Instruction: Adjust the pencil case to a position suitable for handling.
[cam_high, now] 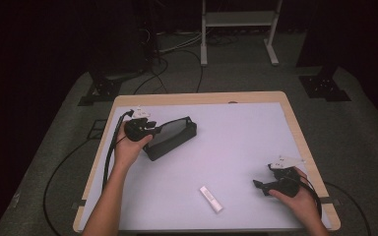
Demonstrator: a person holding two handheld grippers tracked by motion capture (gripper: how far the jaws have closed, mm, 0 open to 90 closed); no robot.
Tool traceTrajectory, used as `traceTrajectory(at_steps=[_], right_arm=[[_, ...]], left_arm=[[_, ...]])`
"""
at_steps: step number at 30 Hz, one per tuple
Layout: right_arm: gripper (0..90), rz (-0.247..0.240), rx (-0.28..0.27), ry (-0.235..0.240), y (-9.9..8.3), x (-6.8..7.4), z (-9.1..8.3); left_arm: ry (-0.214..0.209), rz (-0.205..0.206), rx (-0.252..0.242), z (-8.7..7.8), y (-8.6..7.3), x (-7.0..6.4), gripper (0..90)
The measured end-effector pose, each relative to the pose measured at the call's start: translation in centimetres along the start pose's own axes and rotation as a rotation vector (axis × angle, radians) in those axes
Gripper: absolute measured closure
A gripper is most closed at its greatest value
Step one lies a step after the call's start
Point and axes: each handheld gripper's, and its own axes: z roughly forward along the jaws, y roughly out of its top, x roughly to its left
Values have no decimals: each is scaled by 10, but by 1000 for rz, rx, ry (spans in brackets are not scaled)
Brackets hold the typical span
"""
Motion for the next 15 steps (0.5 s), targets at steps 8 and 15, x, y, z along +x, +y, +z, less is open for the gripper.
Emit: traceTrajectory(at_steps=[8, 15], right_arm=[[116, 0, 0, 0, 0, 0, 0], [116, 2, -1, 0, 0, 0, 0]], left_arm=[[-6, 11, 24, 11, 0, 3, 687], [-20, 3, 37, 18, -2, 6, 758]])
